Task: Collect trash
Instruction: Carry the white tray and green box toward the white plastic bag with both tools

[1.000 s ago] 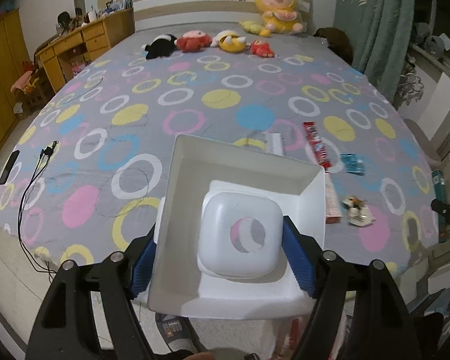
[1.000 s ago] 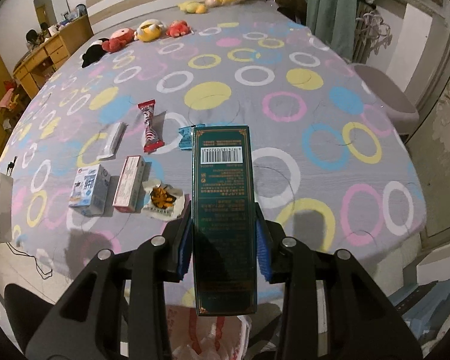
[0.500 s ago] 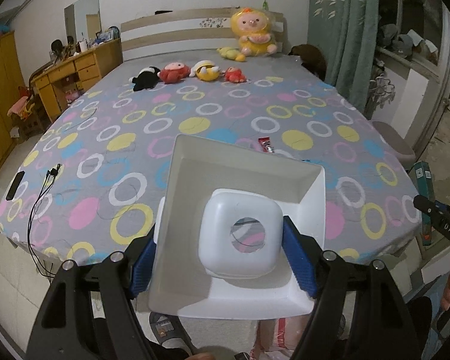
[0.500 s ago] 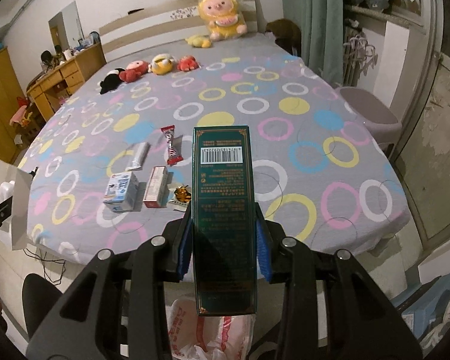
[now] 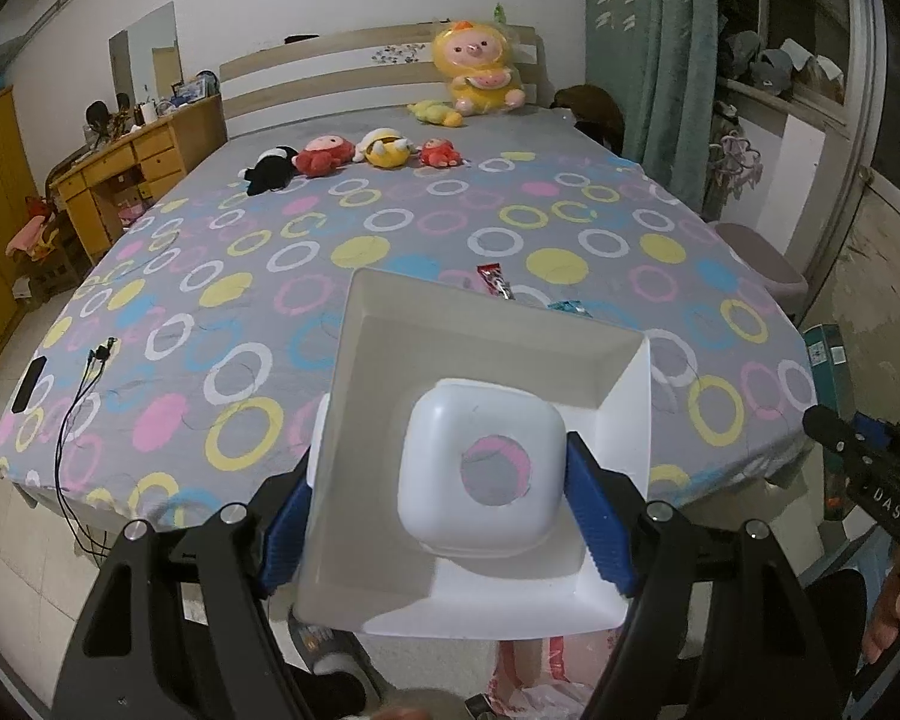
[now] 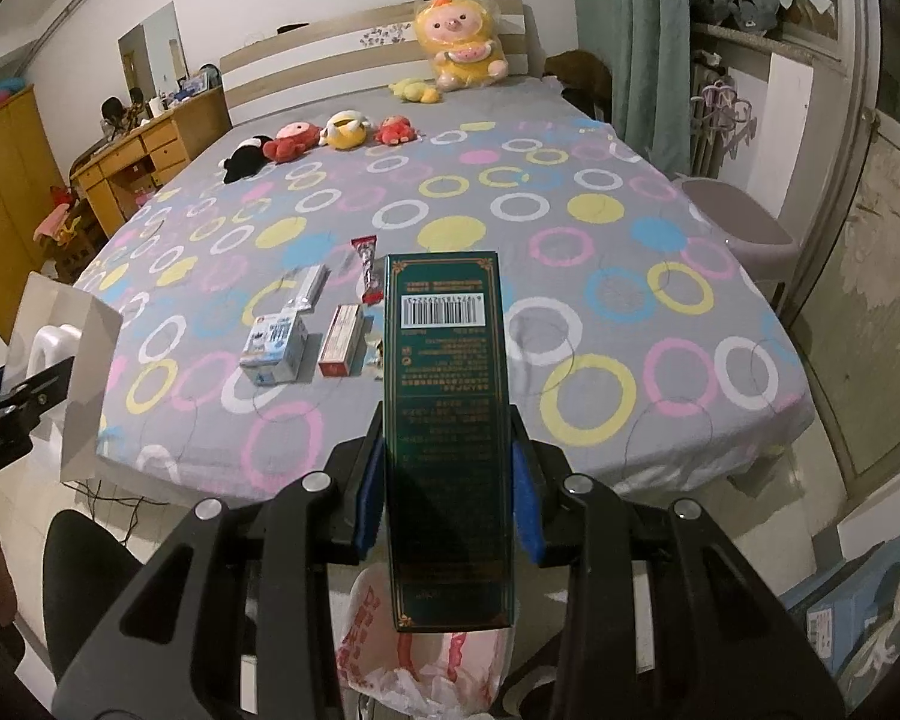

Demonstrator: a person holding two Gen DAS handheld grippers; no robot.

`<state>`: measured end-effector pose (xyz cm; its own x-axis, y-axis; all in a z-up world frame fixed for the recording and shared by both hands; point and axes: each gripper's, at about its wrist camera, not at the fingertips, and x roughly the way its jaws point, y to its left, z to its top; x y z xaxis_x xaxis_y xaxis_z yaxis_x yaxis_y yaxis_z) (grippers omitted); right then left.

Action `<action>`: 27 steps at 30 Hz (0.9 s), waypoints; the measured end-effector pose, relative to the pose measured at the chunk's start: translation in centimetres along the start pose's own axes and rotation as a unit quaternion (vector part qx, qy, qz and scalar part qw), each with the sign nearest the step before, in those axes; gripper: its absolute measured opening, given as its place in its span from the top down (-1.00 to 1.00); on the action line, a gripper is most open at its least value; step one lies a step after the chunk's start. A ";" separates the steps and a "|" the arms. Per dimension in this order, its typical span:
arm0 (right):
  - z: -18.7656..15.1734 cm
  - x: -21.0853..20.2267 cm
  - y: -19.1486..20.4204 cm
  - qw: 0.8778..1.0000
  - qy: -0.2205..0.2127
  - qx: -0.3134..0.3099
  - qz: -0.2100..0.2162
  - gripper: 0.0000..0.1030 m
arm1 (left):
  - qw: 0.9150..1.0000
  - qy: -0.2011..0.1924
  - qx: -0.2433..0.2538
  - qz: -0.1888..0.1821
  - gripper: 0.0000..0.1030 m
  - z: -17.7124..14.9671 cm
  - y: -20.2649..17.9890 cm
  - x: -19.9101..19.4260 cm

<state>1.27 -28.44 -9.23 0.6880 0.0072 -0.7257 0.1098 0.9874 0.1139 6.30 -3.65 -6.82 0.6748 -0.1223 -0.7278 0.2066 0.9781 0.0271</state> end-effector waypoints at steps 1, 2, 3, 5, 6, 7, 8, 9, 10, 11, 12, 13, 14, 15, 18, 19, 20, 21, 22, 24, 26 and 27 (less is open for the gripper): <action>-0.2 -0.1 0.0 1.000 0.001 -0.001 0.001 0.32 | 1.000 0.001 0.001 -0.002 -0.42 -0.2 -0.2 0.0; -0.3 -0.3 0.1 1.000 0.000 -0.001 0.002 0.32 | 1.000 0.002 0.002 -0.004 -0.42 -0.4 -0.4 -0.1; -0.5 -0.5 0.1 1.000 0.000 -0.002 0.003 0.32 | 1.000 0.002 0.005 -0.005 -0.42 -0.5 -0.7 -0.2; -0.9 -0.9 0.1 1.000 -0.001 -0.002 0.003 0.32 | 1.000 0.001 0.009 -0.005 -0.42 -0.8 -1.2 -0.2; -1.1 -1.1 0.2 1.000 -0.001 -0.001 0.004 0.32 | 1.000 0.001 0.012 -0.007 -0.42 -1.0 -1.4 -0.3; -1.3 -1.3 0.3 1.000 -0.001 -0.001 0.005 0.32 | 1.000 0.001 0.014 -0.009 -0.42 -1.1 -1.6 -0.4; -1.5 -1.4 0.4 1.000 -0.001 -0.003 0.005 0.32 | 1.000 0.001 0.016 -0.010 -0.42 -1.3 -1.8 -0.4; -1.7 -1.5 0.5 1.000 0.000 -0.004 0.005 0.32 | 1.000 0.001 0.018 -0.010 -0.42 -1.5 -2.0 -0.5; -2.0 -1.6 0.5 1.000 0.001 -0.003 0.006 0.32 | 1.000 0.001 0.020 -0.010 -0.42 -1.7 -2.2 -0.5; -2.2 -1.7 0.6 1.000 0.002 -0.003 0.006 0.32 | 1.000 0.002 0.020 -0.012 -0.42 -1.9 -2.2 -0.6; -2.6 -1.9 0.7 1.000 0.004 -0.003 0.008 0.32 | 1.000 0.002 0.020 -0.013 -0.42 -2.1 -2.3 -0.6; -2.7 -2.0 0.8 1.000 0.004 -0.005 0.009 0.32 | 1.000 0.002 0.021 -0.013 -0.42 -2.4 -2.4 -0.8; -3.1 -2.2 1.0 1.000 0.004 -0.006 0.009 0.32 | 1.000 0.001 0.023 -0.013 -0.42 -2.6 -2.5 -0.9; -3.4 -2.4 1.1 1.000 0.006 -0.005 0.010 0.32 | 1.000 0.003 0.025 -0.013 -0.42 -2.7 -2.6 -0.9; -4.6 -2.9 1.5 1.000 0.012 -0.005 0.013 0.32 | 0.999 0.008 0.032 -0.020 -0.43 -3.7 -3.0 -1.3; -4.9 -3.0 1.7 1.000 0.013 -0.006 0.014 0.32 | 0.999 0.009 0.035 -0.022 -0.43 -4.0 -3.3 -1.3; -5.1 -3.0 1.9 1.000 0.013 -0.008 0.013 0.32 | 0.999 0.010 0.036 -0.024 -0.43 -4.2 -3.5 -1.2; -5.3 -3.1 2.1 1.000 0.012 -0.010 0.012 0.32 | 0.999 0.012 0.038 -0.025 -0.43 -4.4 -3.7 -1.0; -5.5 -3.0 2.1 1.000 0.013 -0.009 0.013 0.32 | 0.999 0.016 0.041 -0.029 -0.43 -4.7 -3.9 -0.8; -5.7 -2.9 2.1 1.000 0.017 -0.006 0.017 0.32 | 0.998 0.022 0.049 -0.031 -0.43 -5.3 -4.3 -0.4; -6.3 -2.5 2.5 1.000 0.022 -0.009 0.017 0.32 | 0.997 0.028 0.057 -0.032 -0.43 -6.2 -4.7 -0.1; -6.6 -2.3 2.6 0.999 0.025 -0.011 0.017 0.32 | 0.997 0.031 0.060 -0.031 -0.43 -6.5 -4.8 0.1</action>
<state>-4.76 -24.88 -11.79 0.6538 0.0479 -0.7552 0.0715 0.9896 0.1246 0.76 -7.27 -11.54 0.6131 -0.1680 -0.7719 0.3327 0.9411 0.0595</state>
